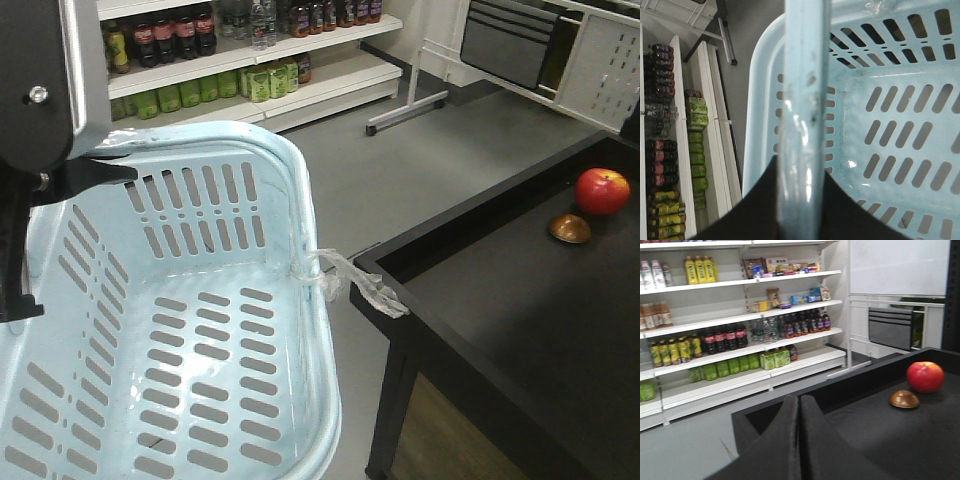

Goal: Pick three apples into basket with both arms
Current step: 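Turn the base toward the table with red apples, basket held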

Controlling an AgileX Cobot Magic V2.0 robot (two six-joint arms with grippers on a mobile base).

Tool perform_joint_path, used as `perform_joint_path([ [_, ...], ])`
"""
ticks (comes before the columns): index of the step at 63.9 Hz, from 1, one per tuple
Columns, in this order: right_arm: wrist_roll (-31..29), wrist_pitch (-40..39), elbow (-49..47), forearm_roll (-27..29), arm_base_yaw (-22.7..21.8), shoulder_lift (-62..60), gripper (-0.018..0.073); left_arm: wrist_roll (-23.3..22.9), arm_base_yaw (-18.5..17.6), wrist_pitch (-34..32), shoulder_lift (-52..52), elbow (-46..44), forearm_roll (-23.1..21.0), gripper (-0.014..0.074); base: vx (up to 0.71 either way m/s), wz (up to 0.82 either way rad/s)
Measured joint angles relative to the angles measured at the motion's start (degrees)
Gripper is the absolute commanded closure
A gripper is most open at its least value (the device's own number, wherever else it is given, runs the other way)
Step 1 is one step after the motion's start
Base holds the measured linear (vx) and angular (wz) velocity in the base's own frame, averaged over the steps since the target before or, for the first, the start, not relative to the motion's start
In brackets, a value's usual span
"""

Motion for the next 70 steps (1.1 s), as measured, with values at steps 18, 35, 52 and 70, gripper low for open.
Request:
perform_joint_path([
  [18,0.0,0.0,0.0,0.0,0.0,0.0,0.0568,0.0,0.0,-0.1,0.1,0.0,-0.2,0.0603,0.03,-0.33],
  [35,0.0,0.0,0.0,0.0,0.0,0.0,0.0568,0.0,0.0,0.0,0.0,0.0,-0.2,0.0603,0.03,-0.36],
  [52,0.0,0.0,0.0,0.0,0.0,0.0,0.0568,0.0,0.0,0.0,0.0,0.0,-0.2,0.0603,0.01,-0.50],
  [70,0.0,0.0,0.0,0.0,0.0,0.0,0.0568,0.0,0.0,0.0,0.0,0.0,-0.2,0.0603,0.00,-0.53],
])
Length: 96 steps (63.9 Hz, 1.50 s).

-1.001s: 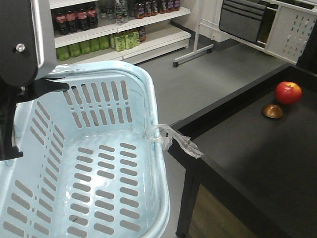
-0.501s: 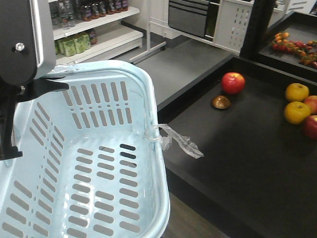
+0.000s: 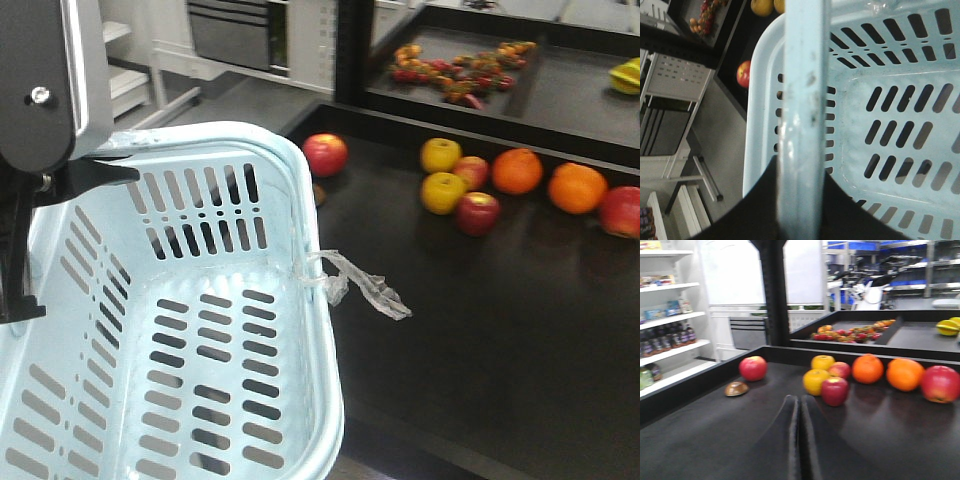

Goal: Pick three apples into basket with both arms
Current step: 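Turn the base toward the table with red apples, basket held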

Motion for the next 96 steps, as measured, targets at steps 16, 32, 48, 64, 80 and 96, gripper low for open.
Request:
perform_joint_path([
  [16,0.0,0.0,0.0,0.0,0.0,0.0,0.0568,0.0,0.0,0.0,0.0,0.0,0.0,0.0603,0.01,-0.54],
  [32,0.0,0.0,0.0,0.0,0.0,0.0,0.0568,0.0,0.0,0.0,0.0,0.0,-0.2,0.0603,0.02,-0.49],
  [48,0.0,0.0,0.0,0.0,0.0,0.0,0.0568,0.0,0.0,0.0,0.0,0.0,-0.2,0.0603,0.05,-0.31],
  [64,0.0,0.0,0.0,0.0,0.0,0.0,0.0568,0.0,0.0,0.0,0.0,0.0,-0.2,0.0603,0.06,-0.21],
  [80,0.0,0.0,0.0,0.0,0.0,0.0,0.0568,0.0,0.0,0.0,0.0,0.0,-0.2,0.0603,0.07,-0.19],
  [96,0.0,0.0,0.0,0.0,0.0,0.0,0.0568,0.0,0.0,0.0,0.0,0.0,-0.2,0.0603,0.07,-0.16],
])
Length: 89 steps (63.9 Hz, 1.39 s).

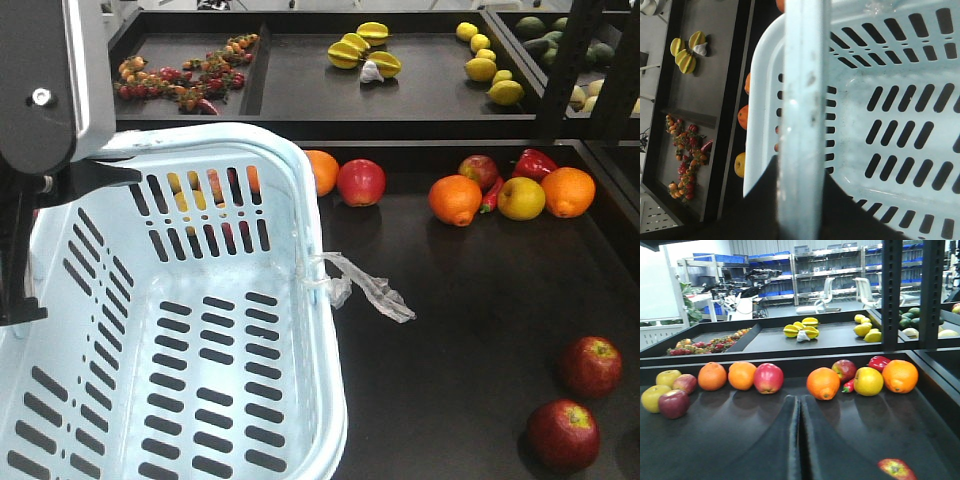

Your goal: Pick three apples into basket with both arms

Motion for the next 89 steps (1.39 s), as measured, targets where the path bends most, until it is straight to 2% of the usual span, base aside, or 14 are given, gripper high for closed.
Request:
perform_joint_path([
  [89,0.0,0.0,0.0,0.0,0.0,0.0,0.0568,0.0,0.0,0.0,0.0,0.0,0.0,0.0603,0.05,-0.02],
])
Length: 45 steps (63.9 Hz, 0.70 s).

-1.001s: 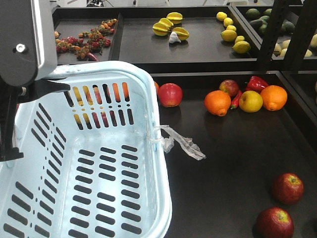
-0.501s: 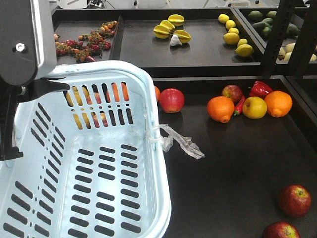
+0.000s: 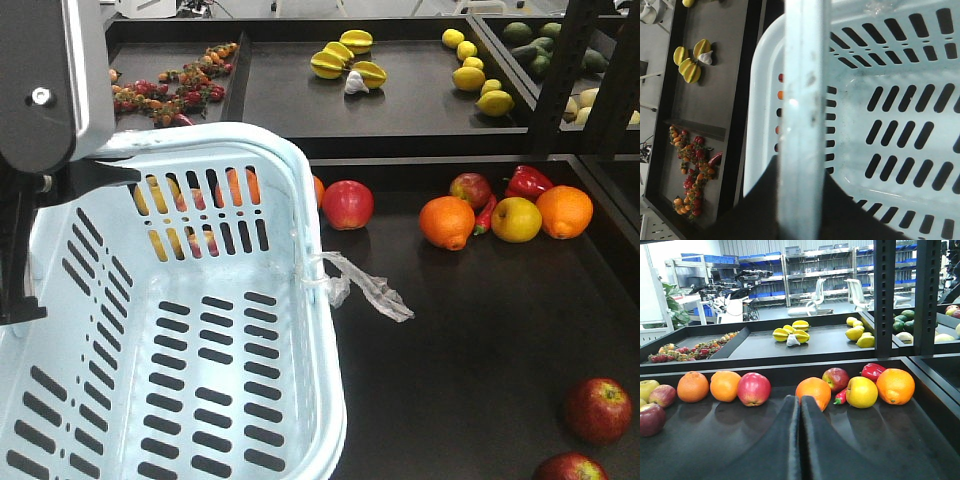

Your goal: Pick three apples into basket with both arms

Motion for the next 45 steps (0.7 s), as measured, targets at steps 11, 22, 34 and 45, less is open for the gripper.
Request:
perform_joint_path([
  [11,0.0,0.0,0.0,0.0,0.0,0.0,0.0568,0.0,0.0,0.0,0.0,0.0,0.0,0.0603,0.00,0.00],
  [22,0.0,0.0,0.0,0.0,0.0,0.0,0.0568,0.0,0.0,0.0,0.0,0.0,0.0,0.0603,0.00,0.00],
  [34,0.0,0.0,0.0,0.0,0.0,0.0,0.0568,0.0,0.0,0.0,0.0,0.0,0.0,0.0603,0.00,0.00],
  [45,0.0,0.0,0.0,0.0,0.0,0.0,0.0568,0.0,0.0,0.0,0.0,0.0,0.0,0.0603,0.00,0.00],
])
